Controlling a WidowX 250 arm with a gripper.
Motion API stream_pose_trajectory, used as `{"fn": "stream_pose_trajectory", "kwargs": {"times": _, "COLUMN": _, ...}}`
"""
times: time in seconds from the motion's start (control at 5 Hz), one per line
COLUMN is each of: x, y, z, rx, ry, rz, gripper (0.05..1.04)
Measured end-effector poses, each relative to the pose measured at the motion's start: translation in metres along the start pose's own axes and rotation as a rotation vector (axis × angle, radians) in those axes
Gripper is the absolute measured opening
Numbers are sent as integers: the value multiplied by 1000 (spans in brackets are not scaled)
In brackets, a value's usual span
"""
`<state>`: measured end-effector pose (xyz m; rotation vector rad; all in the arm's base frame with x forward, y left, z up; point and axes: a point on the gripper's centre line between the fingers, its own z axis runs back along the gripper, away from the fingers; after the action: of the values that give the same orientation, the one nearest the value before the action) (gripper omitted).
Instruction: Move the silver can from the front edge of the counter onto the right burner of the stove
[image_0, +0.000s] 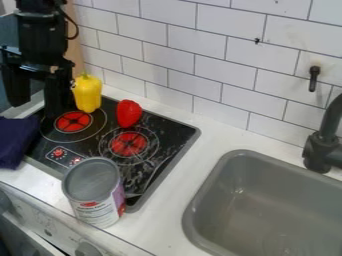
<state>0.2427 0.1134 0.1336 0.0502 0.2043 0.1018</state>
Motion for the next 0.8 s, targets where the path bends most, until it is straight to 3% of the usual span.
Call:
{"fn": "stream_pose_trajectory", "kwargs": {"times": 0.2, "x": -2, "y": -2, "z": -9, "rx": -10, "ry": 32, "rz": -5, "gripper": 1007}}
{"fn": "stream_pose_trajectory", "kwargs": {"times": 0.4, "x": -30, "y": -25, "z": -23, "rx": -43, "ry": 87, "rz": -133, "gripper": 1007}}
{"fn": "stream_pose_trajectory", "kwargs": {"times": 0.8, "x": -69, "y": -32, "z": -28, "rx": -8, "ry": 129, "rz": -228, "gripper": 1007}}
